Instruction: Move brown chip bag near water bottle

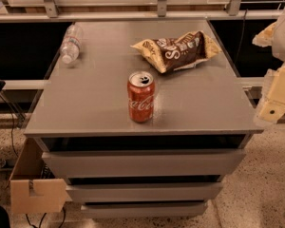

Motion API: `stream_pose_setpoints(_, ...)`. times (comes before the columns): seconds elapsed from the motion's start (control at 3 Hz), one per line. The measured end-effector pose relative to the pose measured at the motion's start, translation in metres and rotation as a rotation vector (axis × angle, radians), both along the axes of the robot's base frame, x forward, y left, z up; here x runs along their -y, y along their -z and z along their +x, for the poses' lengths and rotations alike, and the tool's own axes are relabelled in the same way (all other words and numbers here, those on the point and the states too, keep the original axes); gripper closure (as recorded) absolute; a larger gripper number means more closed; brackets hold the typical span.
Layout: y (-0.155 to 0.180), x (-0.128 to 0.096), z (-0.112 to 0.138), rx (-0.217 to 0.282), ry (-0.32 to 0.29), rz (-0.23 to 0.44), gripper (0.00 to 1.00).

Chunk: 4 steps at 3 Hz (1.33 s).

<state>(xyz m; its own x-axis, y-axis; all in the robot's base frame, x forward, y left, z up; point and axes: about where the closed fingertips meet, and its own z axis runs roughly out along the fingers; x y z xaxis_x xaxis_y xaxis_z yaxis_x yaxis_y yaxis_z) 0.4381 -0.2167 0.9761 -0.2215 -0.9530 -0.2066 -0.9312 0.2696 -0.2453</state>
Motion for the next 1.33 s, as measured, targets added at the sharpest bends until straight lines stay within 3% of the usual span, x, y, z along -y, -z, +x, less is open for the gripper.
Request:
stream_pose_setpoints(0.67, -0.003, 0.001, 0.002, 0.017, 0.015, -0.003, 0.0)
stream_pose_setpoints(1.0, -0.006, -0.003, 0.024, 0.053, -0.035, -0.042, 0.0)
stream_pose_setpoints(1.33, -0.011, -0.015, 0.061, 0.095, -0.127, -0.099, 0.0)
